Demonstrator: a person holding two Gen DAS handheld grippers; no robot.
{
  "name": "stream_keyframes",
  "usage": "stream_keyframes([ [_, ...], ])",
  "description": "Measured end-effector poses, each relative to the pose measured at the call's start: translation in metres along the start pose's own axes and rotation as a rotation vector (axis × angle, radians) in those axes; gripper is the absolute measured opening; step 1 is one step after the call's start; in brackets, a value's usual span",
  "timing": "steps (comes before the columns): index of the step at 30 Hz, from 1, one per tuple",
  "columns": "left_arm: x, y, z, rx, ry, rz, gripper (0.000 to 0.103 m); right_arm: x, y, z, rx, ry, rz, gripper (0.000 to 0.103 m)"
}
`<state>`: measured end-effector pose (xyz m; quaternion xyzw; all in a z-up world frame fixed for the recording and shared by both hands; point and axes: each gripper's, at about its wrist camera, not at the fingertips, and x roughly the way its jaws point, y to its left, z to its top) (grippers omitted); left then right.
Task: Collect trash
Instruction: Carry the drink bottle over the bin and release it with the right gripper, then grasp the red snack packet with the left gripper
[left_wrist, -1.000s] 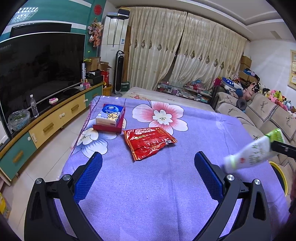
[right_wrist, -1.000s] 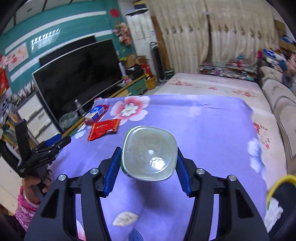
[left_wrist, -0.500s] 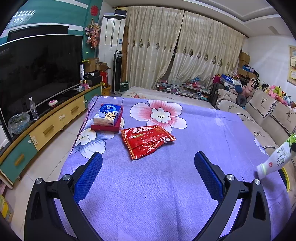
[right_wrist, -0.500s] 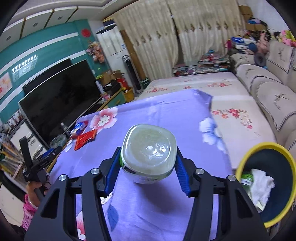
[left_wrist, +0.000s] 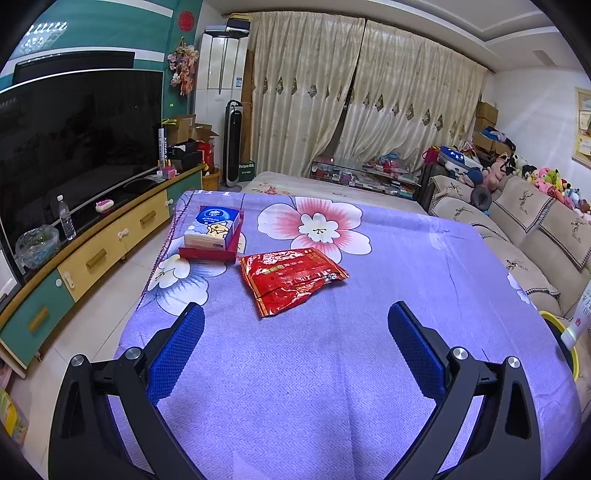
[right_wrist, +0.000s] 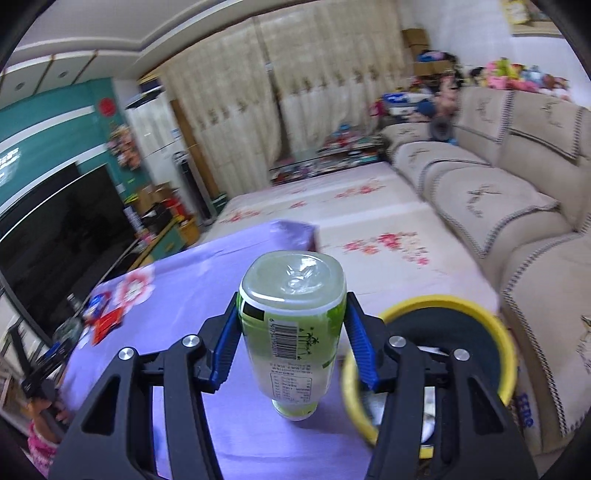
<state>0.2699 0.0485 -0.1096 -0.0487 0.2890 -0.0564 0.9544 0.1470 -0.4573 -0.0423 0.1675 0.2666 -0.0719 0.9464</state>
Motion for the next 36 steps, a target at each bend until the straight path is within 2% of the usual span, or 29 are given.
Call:
stream_keyframes([
  [11,0.005,0.0,-0.001,0.01,0.017,0.0,0.098,0.018,-0.073,-0.011,0.082,0.014,-0.2,0.053],
  [12,0.006,0.0,-0.001,0.011,0.018,-0.001,0.098,0.02,-0.08,-0.013,0.093,0.011,-0.211,0.064],
  [14,0.007,0.0,-0.001,0.016,0.021,-0.001,0.098,0.019,-0.089,-0.016,0.106,-0.017,-0.26,0.078],
  [16,0.008,-0.001,-0.001,0.021,0.024,0.0,0.098,0.019,-0.088,-0.017,0.102,-0.03,-0.287,0.078],
  [20,0.01,-0.003,-0.001,0.025,0.034,-0.004,0.098,0.019,-0.071,-0.017,0.081,-0.05,-0.241,0.079],
  [25,0.015,-0.007,-0.001,0.04,0.056,-0.008,0.098,0.037,-0.017,-0.026,0.012,-0.056,-0.129,0.082],
  [29,0.028,-0.012,0.005,0.05,0.135,-0.022,0.098,0.071,0.037,-0.04,-0.061,-0.015,-0.024,0.083],
  [31,0.037,-0.017,0.011,0.089,0.166,-0.025,0.098,0.086,0.057,-0.043,-0.083,0.015,0.026,0.083],
  [36,0.062,-0.024,0.03,0.239,0.158,0.007,0.098,0.104,0.092,-0.054,-0.167,0.056,0.079,0.083],
])
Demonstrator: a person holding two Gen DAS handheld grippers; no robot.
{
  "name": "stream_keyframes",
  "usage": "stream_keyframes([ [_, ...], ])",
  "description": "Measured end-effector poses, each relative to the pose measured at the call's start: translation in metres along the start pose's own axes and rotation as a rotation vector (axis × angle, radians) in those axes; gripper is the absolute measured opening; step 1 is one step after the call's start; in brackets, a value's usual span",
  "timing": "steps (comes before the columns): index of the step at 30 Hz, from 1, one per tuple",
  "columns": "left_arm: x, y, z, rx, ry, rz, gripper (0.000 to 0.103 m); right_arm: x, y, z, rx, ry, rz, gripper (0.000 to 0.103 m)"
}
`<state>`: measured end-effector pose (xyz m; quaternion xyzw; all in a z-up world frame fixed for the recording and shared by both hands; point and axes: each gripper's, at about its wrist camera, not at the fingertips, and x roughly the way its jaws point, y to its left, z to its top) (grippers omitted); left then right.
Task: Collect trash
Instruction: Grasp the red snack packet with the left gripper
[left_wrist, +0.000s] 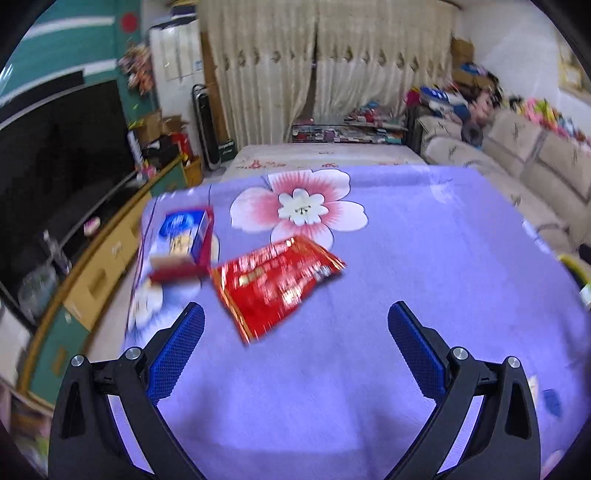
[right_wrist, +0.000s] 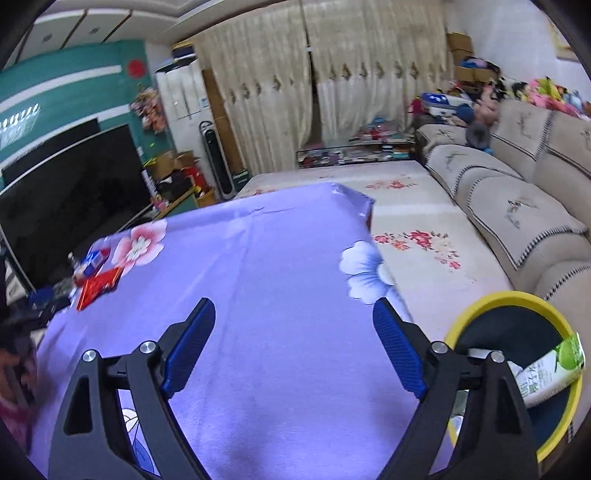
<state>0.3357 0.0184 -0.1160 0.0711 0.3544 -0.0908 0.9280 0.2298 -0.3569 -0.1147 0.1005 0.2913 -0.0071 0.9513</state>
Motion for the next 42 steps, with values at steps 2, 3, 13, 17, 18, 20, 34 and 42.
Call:
stream_keyframes([
  [2,0.016,0.003,0.01,0.03,0.016,-0.023,0.098,0.002,0.002,-0.003,-0.014,0.007,-0.002,0.083],
  [3,0.021,0.004,0.013,0.041,0.023,-0.035,0.098,0.003,-0.001,-0.005,-0.01,0.01,-0.004,0.083],
  [13,0.075,0.012,0.041,0.155,0.08,-0.133,0.098,0.008,-0.011,-0.008,0.044,0.035,0.013,0.083],
  [17,0.09,0.009,0.044,0.197,0.11,-0.17,0.098,0.01,-0.015,-0.008,0.054,0.05,0.019,0.083],
  [18,0.094,0.008,0.045,0.207,0.121,-0.177,0.098,0.011,-0.015,-0.008,0.057,0.055,0.021,0.083],
  [20,0.102,0.007,0.046,0.219,0.137,-0.178,0.098,0.012,-0.015,-0.009,0.06,0.062,0.023,0.083],
  [34,0.121,0.013,0.051,0.193,0.192,-0.248,0.088,0.016,-0.018,-0.011,0.081,0.094,0.045,0.084],
  [42,0.101,-0.005,0.043,0.218,0.177,-0.261,0.036,0.015,-0.019,-0.01,0.087,0.089,0.045,0.084],
])
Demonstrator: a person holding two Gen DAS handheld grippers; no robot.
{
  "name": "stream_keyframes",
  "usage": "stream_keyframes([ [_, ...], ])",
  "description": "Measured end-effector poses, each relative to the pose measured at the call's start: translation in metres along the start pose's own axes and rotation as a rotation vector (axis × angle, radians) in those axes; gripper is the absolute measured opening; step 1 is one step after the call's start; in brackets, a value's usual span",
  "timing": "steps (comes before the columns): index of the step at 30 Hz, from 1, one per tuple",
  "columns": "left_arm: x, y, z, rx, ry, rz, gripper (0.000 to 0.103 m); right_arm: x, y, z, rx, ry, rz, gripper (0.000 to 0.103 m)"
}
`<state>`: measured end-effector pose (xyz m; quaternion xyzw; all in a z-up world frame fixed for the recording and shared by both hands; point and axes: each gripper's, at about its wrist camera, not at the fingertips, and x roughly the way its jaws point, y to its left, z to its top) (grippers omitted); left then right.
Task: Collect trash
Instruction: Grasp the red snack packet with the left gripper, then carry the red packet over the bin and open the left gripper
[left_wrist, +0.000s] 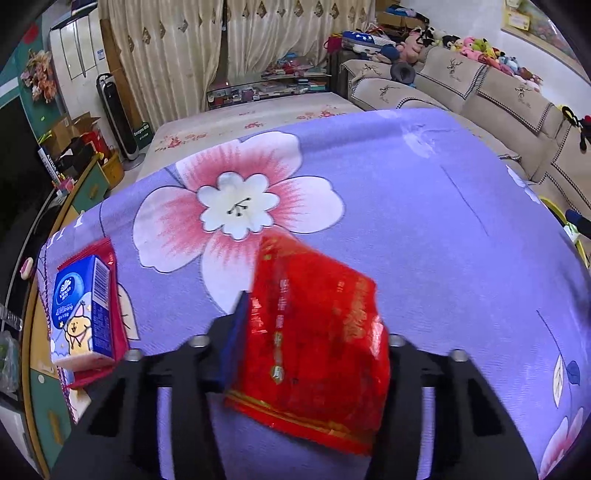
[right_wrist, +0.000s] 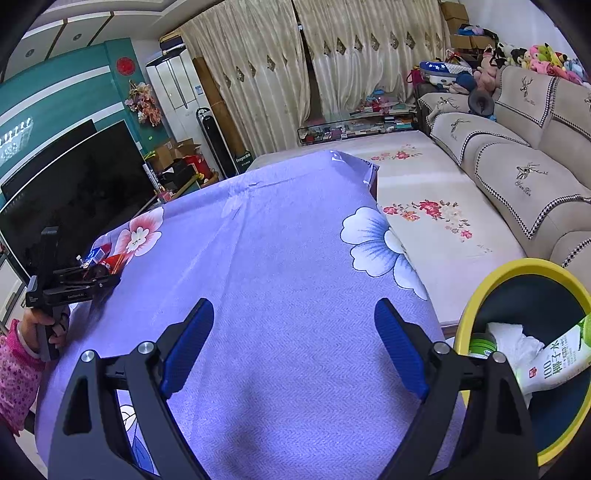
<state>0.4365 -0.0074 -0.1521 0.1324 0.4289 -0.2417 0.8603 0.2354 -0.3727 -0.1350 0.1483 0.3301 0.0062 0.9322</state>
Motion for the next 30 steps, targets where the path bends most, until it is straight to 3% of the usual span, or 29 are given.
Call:
stream_keyframes([
  [3,-0.002,-0.014,0.0,0.012,0.005,0.015,0.013,-0.002,-0.001,0.001,0.006,-0.007,0.002,0.084],
  [6,-0.003,-0.032,0.0,0.028,0.016,0.037,0.009,-0.004,-0.003,0.002,0.013,-0.015,0.005,0.084],
  [13,-0.013,-0.081,0.006,0.058,0.029,0.03,0.008,-0.02,-0.006,0.004,0.022,-0.064,0.003,0.084],
  [20,-0.038,-0.149,0.025,0.144,-0.003,-0.006,0.008,-0.069,-0.023,0.004,0.04,-0.133,-0.015,0.084],
  [30,-0.039,-0.276,0.073,0.273,-0.03,-0.173,0.008,-0.16,-0.084,-0.017,0.062,-0.219,-0.212,0.087],
])
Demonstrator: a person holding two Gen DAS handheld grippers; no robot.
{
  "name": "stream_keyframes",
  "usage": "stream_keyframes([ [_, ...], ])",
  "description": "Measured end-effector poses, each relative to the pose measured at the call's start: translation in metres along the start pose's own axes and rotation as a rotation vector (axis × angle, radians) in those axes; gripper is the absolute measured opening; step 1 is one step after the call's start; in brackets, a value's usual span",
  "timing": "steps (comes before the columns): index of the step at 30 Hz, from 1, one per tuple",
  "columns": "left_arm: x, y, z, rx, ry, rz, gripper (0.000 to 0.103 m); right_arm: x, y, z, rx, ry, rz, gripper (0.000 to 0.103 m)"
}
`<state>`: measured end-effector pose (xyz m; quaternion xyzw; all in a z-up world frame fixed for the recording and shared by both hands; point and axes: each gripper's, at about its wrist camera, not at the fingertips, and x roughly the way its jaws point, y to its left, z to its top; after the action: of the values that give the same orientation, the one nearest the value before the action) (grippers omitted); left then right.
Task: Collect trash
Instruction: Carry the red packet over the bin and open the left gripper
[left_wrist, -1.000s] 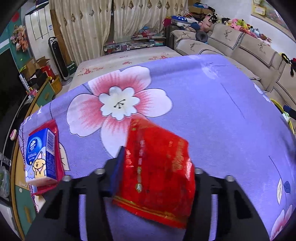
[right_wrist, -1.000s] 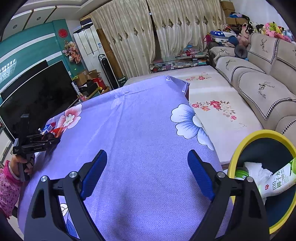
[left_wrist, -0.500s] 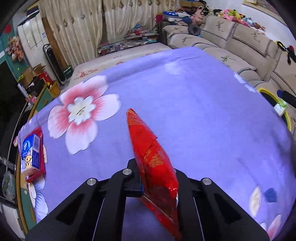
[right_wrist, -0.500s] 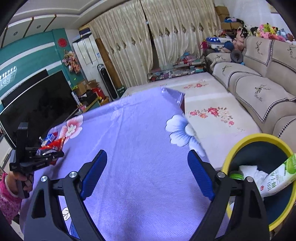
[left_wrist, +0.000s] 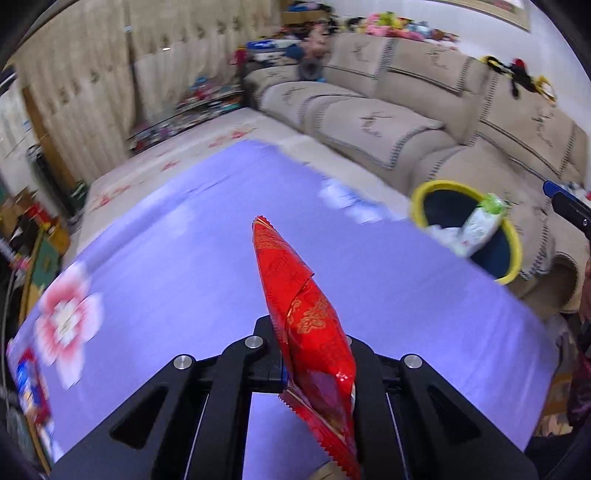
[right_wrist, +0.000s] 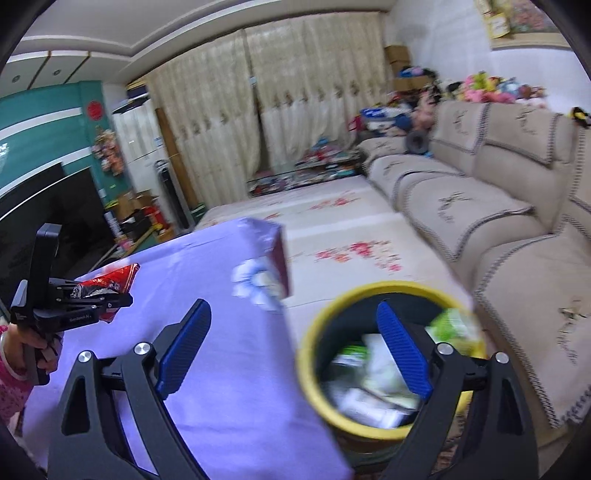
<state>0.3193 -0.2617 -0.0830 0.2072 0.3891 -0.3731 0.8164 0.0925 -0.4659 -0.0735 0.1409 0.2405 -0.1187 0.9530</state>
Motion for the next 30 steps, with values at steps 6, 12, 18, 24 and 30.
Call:
stream_keyframes([
  [6,0.043,-0.087,0.051,0.112,0.02,-0.125,0.007,-0.028,-0.06,-0.005,0.068,-0.025,-0.115,0.087],
  [12,0.095,-0.169,0.091,0.2,0.091,-0.22,0.008,-0.039,-0.104,-0.017,0.13,-0.016,-0.17,0.087],
  [18,0.145,-0.219,0.114,0.237,0.176,-0.263,0.008,-0.042,-0.125,-0.027,0.165,-0.005,-0.188,0.087],
  [24,0.19,-0.255,0.124,0.251,0.226,-0.254,0.037,-0.046,-0.143,-0.037,0.202,0.005,-0.201,0.087],
  [30,0.225,-0.271,0.121,0.225,0.291,-0.24,0.067,-0.051,-0.155,-0.043,0.228,0.011,-0.211,0.087],
])
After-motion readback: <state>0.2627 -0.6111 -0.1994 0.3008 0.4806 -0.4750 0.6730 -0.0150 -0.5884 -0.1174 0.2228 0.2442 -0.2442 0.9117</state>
